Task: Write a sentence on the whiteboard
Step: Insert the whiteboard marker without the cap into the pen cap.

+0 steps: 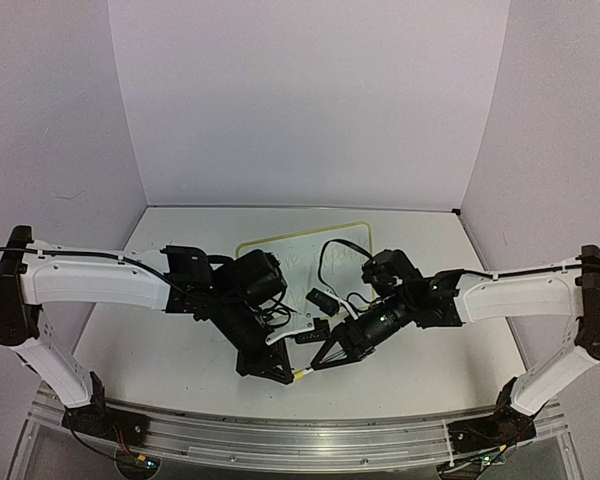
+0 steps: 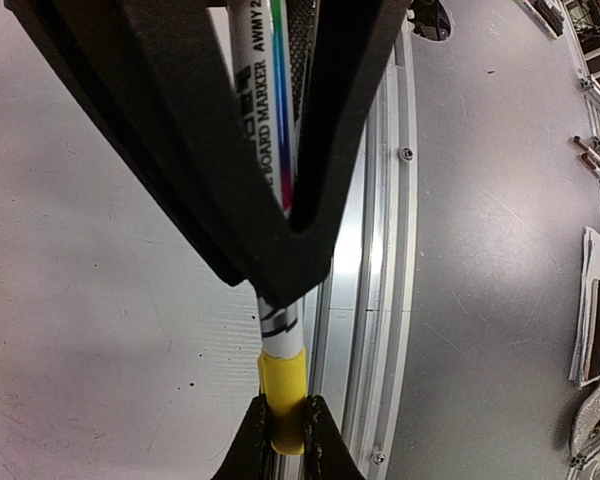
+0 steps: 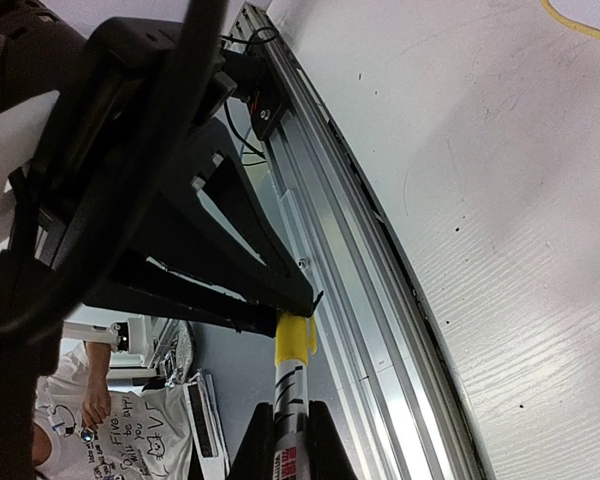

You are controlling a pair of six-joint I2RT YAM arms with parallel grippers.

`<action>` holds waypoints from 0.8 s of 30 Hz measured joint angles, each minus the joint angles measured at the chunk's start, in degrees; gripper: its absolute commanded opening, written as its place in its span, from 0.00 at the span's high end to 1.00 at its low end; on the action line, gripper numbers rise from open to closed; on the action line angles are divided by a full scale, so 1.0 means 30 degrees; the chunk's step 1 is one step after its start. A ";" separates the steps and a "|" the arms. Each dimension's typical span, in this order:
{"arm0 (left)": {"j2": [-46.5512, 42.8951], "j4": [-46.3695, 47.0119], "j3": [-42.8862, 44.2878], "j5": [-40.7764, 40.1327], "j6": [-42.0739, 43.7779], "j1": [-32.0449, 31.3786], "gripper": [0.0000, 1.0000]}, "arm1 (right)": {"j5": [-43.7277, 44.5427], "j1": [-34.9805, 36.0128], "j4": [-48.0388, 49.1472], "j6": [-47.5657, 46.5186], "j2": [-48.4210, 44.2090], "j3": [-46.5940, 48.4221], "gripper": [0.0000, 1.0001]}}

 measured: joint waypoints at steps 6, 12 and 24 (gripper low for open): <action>0.0124 -0.0702 0.0369 -0.0002 0.0080 -0.0044 1.00 | -0.0092 0.0215 0.0434 0.0174 0.0205 0.0000 1.00; 0.0224 -0.0718 0.0373 -0.0025 0.0149 -0.0080 1.00 | -0.0060 0.0264 0.0453 0.0296 0.0293 0.0000 1.00; -0.2553 0.3864 -0.2290 -0.3312 -0.1435 0.1031 0.41 | 0.4570 -0.1011 -0.1917 -0.0608 -0.3904 -0.0386 1.00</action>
